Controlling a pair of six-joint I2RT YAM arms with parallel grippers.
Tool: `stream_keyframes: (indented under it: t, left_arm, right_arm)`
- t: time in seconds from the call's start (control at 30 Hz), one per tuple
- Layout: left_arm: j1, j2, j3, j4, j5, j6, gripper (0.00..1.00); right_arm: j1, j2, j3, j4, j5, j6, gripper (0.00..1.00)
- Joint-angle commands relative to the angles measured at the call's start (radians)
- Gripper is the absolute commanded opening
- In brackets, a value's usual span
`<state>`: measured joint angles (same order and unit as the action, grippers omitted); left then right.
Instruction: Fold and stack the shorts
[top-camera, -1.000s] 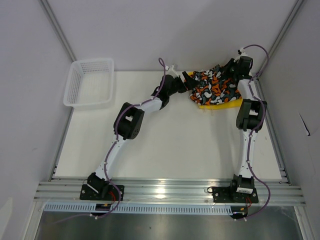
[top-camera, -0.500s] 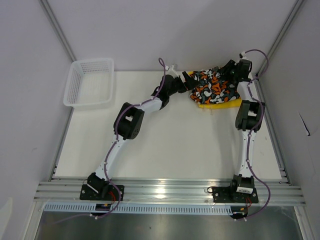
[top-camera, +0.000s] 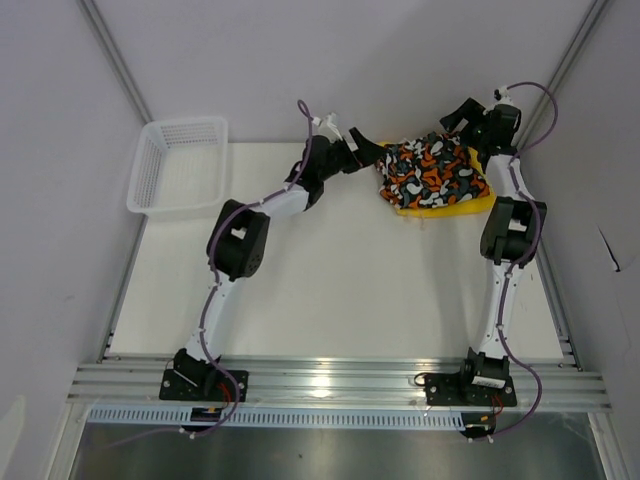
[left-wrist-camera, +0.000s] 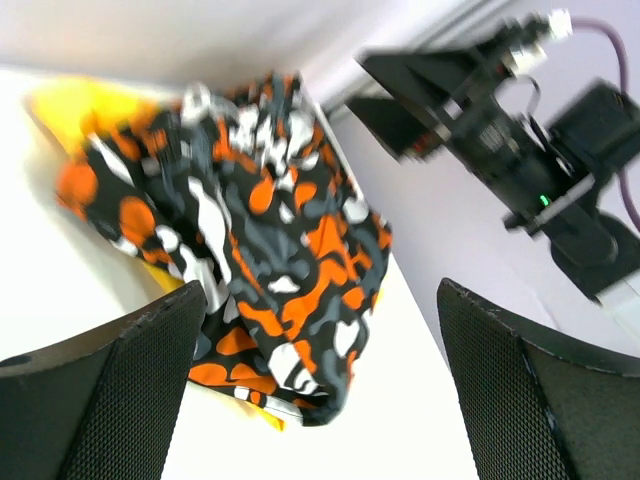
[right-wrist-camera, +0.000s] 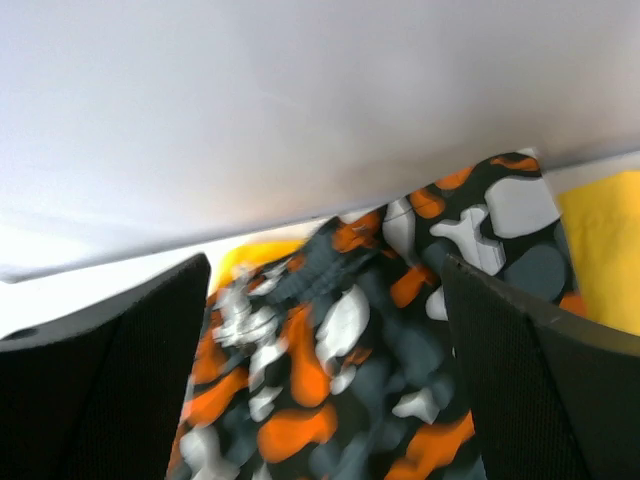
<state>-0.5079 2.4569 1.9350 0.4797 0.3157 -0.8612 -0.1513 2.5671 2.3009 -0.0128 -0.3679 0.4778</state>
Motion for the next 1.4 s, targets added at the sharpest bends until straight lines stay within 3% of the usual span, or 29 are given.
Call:
stream_keyframes:
  t: [0.0,0.13,0.43,0.5,0.63,0.73,0.9,1.07,1.37]
  left_arm:
    - [0.037,-0.226,-0.051,0.008,-0.004,0.082,0.99]
    - [0.040,-0.381,-0.172,-0.088,-0.062,0.209,0.99]
    - [0.043,-0.752,-0.557,-0.208,-0.156,0.297,0.99]
    - [0.045,-0.873,-0.611,-0.266,-0.170,0.310,0.99]
    - [0.046,-1.113,-0.906,-0.296,-0.243,0.315,0.99]
    - [0.048,-1.301,-1.060,-0.338,-0.283,0.314,0.99]
    - [0.051,-1.558,-1.238,-0.444,-0.377,0.347,0.99]
    - [0.052,-1.788,-1.369,-0.634,-0.489,0.366,0.99]
    - [0.052,-2.131,-1.613,-0.716,-0.665,0.452,0.99]
  right_arm:
    - [-0.004,-0.224,-0.127,0.092,-0.060,-0.028,1.00]
    - [-0.001,-0.500,-0.458,0.250,-0.071,-0.014,0.99]
    - [-0.014,-0.948,-0.942,0.107,-0.072,-0.068,0.99]
    - [-0.011,-1.087,-1.035,0.097,-0.072,-0.074,1.00]
    - [0.009,-1.329,-1.318,0.067,-0.023,-0.107,0.99]
    - [0.041,-1.509,-1.438,0.019,0.044,-0.137,1.00]
    - [0.073,-1.807,-1.743,0.054,0.056,-0.169,0.99]
    - [0.110,-1.985,-1.864,-0.045,0.180,-0.185,1.00]
    - [0.128,-2.173,-2.054,-0.044,0.221,-0.176,1.00]
